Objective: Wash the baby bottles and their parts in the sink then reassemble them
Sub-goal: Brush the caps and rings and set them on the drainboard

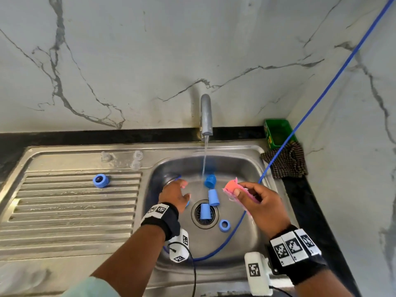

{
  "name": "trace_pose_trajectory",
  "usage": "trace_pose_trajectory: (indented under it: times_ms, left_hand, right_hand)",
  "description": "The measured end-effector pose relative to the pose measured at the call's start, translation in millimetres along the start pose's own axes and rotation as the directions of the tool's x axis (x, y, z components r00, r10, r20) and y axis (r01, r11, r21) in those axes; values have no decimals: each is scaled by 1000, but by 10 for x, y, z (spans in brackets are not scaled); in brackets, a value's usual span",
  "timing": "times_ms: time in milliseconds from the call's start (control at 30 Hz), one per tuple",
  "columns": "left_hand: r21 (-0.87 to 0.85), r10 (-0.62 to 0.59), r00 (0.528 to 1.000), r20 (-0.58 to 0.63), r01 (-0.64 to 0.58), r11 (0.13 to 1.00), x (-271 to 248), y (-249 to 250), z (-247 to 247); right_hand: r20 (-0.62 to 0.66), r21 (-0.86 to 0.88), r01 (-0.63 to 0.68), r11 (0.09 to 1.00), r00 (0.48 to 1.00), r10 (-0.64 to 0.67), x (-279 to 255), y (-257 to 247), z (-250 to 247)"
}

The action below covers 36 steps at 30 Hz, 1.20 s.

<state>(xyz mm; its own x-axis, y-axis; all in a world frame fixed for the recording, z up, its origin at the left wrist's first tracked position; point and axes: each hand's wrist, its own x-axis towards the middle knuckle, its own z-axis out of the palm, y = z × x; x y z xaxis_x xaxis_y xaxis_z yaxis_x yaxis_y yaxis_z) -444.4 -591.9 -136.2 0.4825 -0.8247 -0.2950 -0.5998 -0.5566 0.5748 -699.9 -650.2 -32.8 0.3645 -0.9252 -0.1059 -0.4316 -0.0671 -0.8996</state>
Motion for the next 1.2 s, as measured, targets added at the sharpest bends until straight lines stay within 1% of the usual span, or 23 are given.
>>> trace_pose_trajectory:
  times_ms: [100, 233, 333, 400, 467, 600, 667, 767, 833, 900, 967, 1100, 1200]
  left_hand:
    - [69, -68, 995, 72, 63, 996, 140, -18, 129]
    - [192, -155, 973, 168, 122, 974, 324, -123, 301]
    - [271, -213, 952, 220, 150, 951, 446, -204, 411]
    - [297, -233, 945, 231, 159, 941, 507, -255, 494]
    - [324, -242, 943, 229, 161, 932, 592, -315, 607]
    - [383, -197, 958, 207, 106, 918, 663, -402, 758]
    - [413, -182, 962, 202, 85, 907, 690, -443, 787]
    - [412, -175, 965, 193, 82, 907, 717, -463, 787]
    - [369, -174, 966, 192, 93, 925, 716, -439, 760]
    - [264, -174, 968, 183, 122, 957, 705, -352, 702]
    - [140, -146, 977, 157, 124, 982, 674, -214, 608]
    - [-93, -45, 998, 47, 49, 994, 602, 171, 365]
    - [-241, 18, 1000, 18, -13, 970, 483, 492, 153]
  right_hand:
    - [3, -8, -3, 1000, 1000, 3, 99, 47, -53]
    - [17, -25, -26, 999, 1000, 26, 297, 130, -55]
    - [41, -32, -29, 999, 999, 30, 440, 201, -6]
    - [55, -25, -37, 999, 998, 38, 517, 213, 35]
    - [66, -35, -54, 998, 996, 56, 611, 254, 92]
    - [58, -55, -90, 994, 994, 93, 703, 368, 178]
    - [61, -60, -107, 993, 992, 110, 739, 428, 213]
    - [74, -57, -108, 993, 991, 112, 774, 453, 226]
    - [70, -63, -99, 993, 992, 104, 794, 448, 221]
    - [66, -60, -94, 994, 993, 98, 800, 438, 202]
    - [60, -60, -92, 994, 994, 96, 785, 419, 167]
    - [36, -48, -77, 996, 996, 79, 722, 320, 72]
    - [22, -19, -46, 999, 999, 47, 625, 182, -19]
